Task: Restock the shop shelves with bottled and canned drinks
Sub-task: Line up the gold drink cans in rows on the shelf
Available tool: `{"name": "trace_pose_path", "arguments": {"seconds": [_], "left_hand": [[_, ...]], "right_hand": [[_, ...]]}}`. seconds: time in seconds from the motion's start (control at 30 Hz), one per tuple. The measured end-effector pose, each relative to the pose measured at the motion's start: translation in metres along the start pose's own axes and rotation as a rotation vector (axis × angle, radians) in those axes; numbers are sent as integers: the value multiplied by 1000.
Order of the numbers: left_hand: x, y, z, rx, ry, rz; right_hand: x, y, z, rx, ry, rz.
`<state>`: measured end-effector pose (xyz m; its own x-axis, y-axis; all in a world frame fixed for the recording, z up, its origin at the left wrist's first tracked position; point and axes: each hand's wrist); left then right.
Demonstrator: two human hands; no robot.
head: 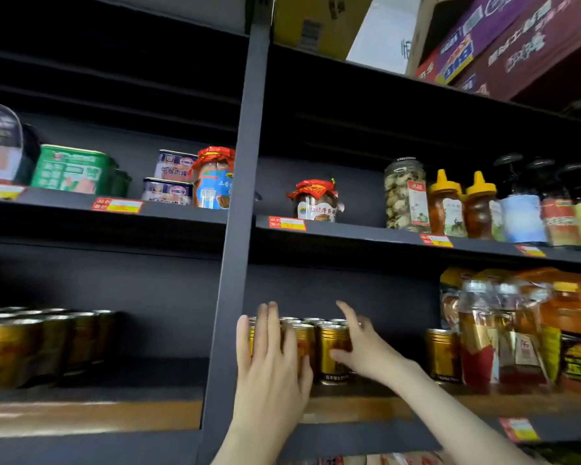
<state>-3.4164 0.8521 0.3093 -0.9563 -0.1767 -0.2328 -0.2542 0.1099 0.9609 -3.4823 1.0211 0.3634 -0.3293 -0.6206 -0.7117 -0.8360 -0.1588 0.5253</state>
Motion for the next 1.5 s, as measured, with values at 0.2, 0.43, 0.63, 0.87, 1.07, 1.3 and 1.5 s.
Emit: {"name": "trace_pose_path", "arguments": {"seconds": [0.2, 0.43, 0.63, 0.87, 1.07, 1.3, 1.5], "left_hand": [[-11, 5, -19, 2, 172, 114], [-12, 8, -25, 21, 327, 46], [-17, 6, -22, 19, 327, 62], [-19, 0, -19, 10, 188, 93], [-38, -25, -20, -4, -201, 99], [-116, -104, -62, -16, -995, -250], [-120, -245, -126, -270, -1007, -568]], "right_hand": [[9, 35, 10, 9, 102, -195], [7, 35, 14, 21, 127, -127], [-8, 6, 2, -64, 237, 33], [-11, -43, -27, -209, 302, 267], [-11, -116, -65, -317, 361, 385], [34, -232, -116, -390, 536, 196], [150, -300, -128, -141, 677, -161]]}}
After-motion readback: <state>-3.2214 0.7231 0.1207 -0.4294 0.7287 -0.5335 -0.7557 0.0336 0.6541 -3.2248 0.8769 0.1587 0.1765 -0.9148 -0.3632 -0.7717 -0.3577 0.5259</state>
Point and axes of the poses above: each hand's wrist, its own y-axis towards the middle knuckle, its own x-axis out of the palm, z = x × y, and after that the axes turned 12 degrees about y, right-handed
